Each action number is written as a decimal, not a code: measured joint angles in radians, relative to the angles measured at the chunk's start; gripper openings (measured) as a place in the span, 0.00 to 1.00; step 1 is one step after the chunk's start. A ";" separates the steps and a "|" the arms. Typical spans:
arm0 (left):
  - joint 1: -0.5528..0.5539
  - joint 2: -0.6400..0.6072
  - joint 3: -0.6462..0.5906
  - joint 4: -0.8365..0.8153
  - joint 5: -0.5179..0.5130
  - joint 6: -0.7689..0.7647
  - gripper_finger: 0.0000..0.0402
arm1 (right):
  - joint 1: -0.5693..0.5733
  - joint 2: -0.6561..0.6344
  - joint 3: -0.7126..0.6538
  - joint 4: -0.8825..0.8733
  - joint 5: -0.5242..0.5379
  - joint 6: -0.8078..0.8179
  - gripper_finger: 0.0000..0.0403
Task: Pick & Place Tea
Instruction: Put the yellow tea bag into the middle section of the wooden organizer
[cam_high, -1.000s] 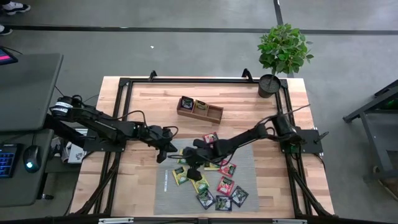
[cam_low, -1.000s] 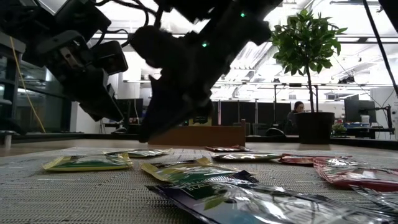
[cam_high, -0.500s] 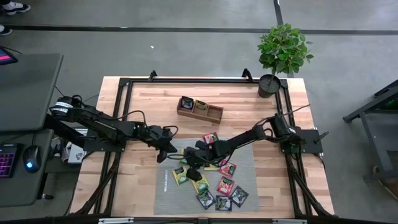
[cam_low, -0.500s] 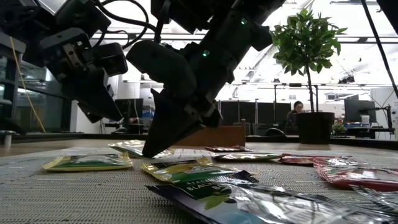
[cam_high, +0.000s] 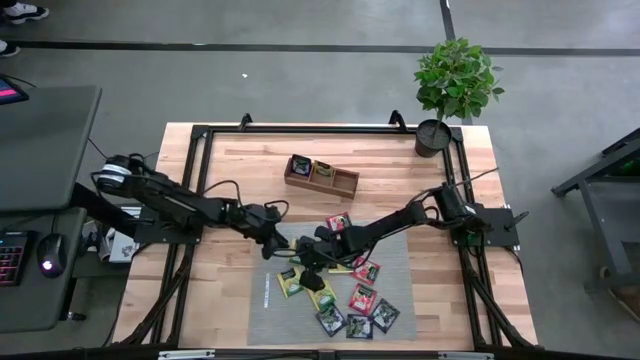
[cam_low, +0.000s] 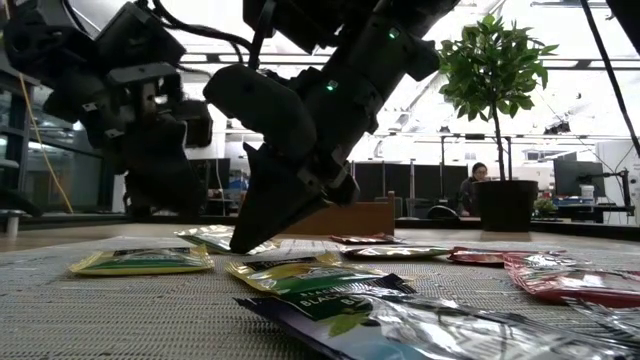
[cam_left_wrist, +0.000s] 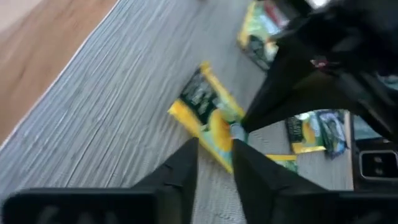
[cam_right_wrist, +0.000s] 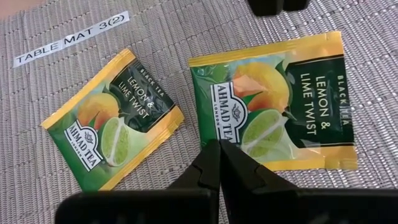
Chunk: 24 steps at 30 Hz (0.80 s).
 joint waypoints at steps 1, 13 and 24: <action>0.000 0.011 0.000 -0.001 0.000 -0.026 0.30 | 0.000 0.000 0.000 0.000 0.001 0.000 0.00; 0.000 0.064 0.000 0.108 -0.022 -0.180 0.50 | 0.003 0.002 -0.002 0.007 0.014 -0.009 0.00; 0.000 0.076 0.007 0.043 -0.097 -0.274 0.50 | 0.006 0.002 -0.003 0.042 0.015 -0.049 0.00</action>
